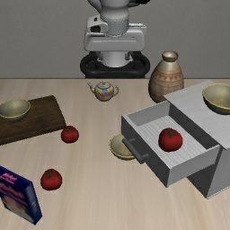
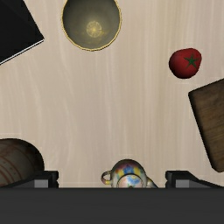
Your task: Pick the tomato in the top layer of the drawer and place it on the porcelain bowl at the top of the cabinet
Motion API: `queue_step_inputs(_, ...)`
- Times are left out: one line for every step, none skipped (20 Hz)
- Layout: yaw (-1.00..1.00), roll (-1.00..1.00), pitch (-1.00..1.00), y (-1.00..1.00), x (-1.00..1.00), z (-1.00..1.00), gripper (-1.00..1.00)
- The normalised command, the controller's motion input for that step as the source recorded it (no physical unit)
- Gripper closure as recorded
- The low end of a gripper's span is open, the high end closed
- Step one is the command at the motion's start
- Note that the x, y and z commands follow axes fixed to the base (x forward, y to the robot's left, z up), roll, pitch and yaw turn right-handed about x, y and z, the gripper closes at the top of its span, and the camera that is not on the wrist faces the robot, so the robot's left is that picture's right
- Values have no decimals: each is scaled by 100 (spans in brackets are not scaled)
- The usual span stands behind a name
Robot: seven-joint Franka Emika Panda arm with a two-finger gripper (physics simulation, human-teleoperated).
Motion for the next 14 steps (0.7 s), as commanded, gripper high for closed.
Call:
queue_step_inputs(0,0,0,0,0,100,-100)
queue_step_inputs(0,0,0,0,0,100,-100)
queue_step_inputs(0,0,0,0,0,100,-100)
queue_step_inputs(0,0,0,0,0,100,-100)
queue_step_inputs(0,0,0,0,0,100,-100)
queue_step_inputs(0,0,0,0,0,100,-100)
queue_step_inputs(0,0,0,0,0,100,-100)
queue_step_inputs(0,0,0,0,0,100,-100)
queue_step_inputs(0,0,0,0,0,100,-100)
queue_step_inputs(-22,0,0,0,0,0,-100)
queue_step_inputs(-22,0,0,0,0,0,-100)
queue_step_inputs(-45,0,0,0,0,0,-100)
queue_step_inputs(-45,0,0,0,0,0,-100)
queue_step_inputs(-45,0,0,0,0,0,-100)
